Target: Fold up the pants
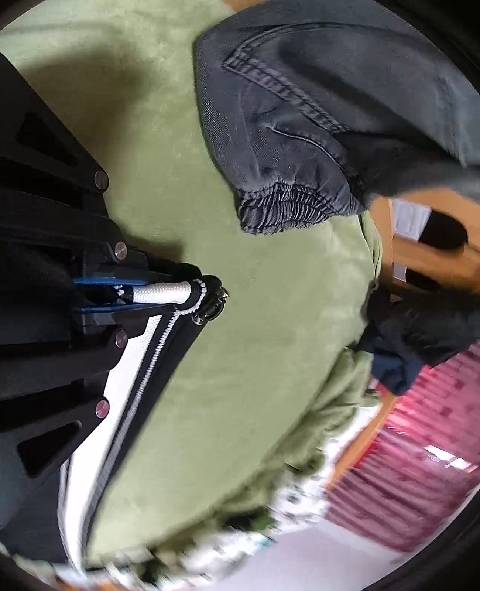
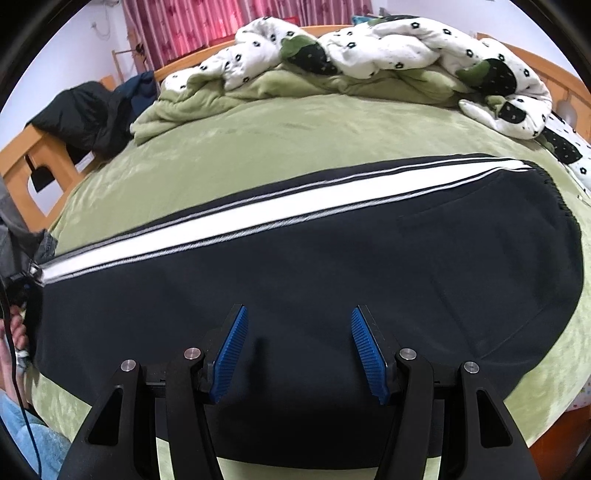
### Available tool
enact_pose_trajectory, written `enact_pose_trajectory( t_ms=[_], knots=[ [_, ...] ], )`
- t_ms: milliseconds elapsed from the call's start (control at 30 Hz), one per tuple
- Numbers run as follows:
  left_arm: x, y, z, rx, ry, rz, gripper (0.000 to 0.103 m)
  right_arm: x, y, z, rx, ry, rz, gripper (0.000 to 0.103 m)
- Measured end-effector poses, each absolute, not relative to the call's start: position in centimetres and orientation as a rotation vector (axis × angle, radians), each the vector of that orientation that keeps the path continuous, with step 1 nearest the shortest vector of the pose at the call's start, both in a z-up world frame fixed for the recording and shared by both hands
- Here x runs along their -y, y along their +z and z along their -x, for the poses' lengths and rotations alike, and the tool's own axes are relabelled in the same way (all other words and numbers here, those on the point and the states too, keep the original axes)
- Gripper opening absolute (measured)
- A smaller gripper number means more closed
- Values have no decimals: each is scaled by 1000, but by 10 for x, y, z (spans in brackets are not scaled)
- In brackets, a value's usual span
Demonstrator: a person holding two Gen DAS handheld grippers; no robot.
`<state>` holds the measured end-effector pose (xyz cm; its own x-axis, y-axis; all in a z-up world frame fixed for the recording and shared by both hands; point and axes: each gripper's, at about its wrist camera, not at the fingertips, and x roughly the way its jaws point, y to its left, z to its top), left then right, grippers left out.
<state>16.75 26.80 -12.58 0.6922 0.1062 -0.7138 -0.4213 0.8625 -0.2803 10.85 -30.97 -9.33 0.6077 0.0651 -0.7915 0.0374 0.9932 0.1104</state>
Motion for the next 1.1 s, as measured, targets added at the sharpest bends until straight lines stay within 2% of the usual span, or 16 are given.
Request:
enact_pose_trajectory(
  t_ms=[100, 133, 167, 233, 267, 467, 567, 700, 800, 900, 933, 967, 1100],
  knots=[
    [-256, -123, -168, -794, 362, 386, 24, 339, -85, -107, -908, -13, -115, 58],
    [-254, -120, -167, -801, 362, 393, 33, 349, -82, -107, -900, -26, -116, 58],
    [-252, -115, -164, -805, 367, 398, 47, 358, -79, -107, -892, -39, -117, 58],
    [-246, -105, -153, -785, 389, 387, 62, 390, -71, -102, -855, -98, -116, 58],
    [-237, -98, -144, -758, 387, 371, 64, 401, -68, -102, -843, -118, -116, 58],
    [-181, -76, -120, -717, 325, 291, 69, 504, -74, -102, -776, -276, -209, 74],
    [-168, -67, -118, -680, 321, 296, 73, 556, -97, -111, -793, -358, -299, 74],
    [-148, -60, -130, -673, 279, 375, 73, 608, -130, -124, -774, -320, -514, 74],
    [-125, -57, -139, -690, 278, 313, 73, 632, -143, -138, -710, -279, -667, 75],
    [-108, -54, -138, -681, 297, 238, 73, 643, -144, -162, -718, -252, -738, 70],
    [-104, -52, -135, -672, 305, 209, 73, 646, -138, -167, -709, -272, -716, 50],
    [-101, -51, -133, -661, 317, 187, 73, 645, -131, -168, -697, -250, -690, 38],
    [-106, -51, -124, -658, 352, 188, 73, 633, -83, -155, -570, -149, -447, 38]
  ],
)
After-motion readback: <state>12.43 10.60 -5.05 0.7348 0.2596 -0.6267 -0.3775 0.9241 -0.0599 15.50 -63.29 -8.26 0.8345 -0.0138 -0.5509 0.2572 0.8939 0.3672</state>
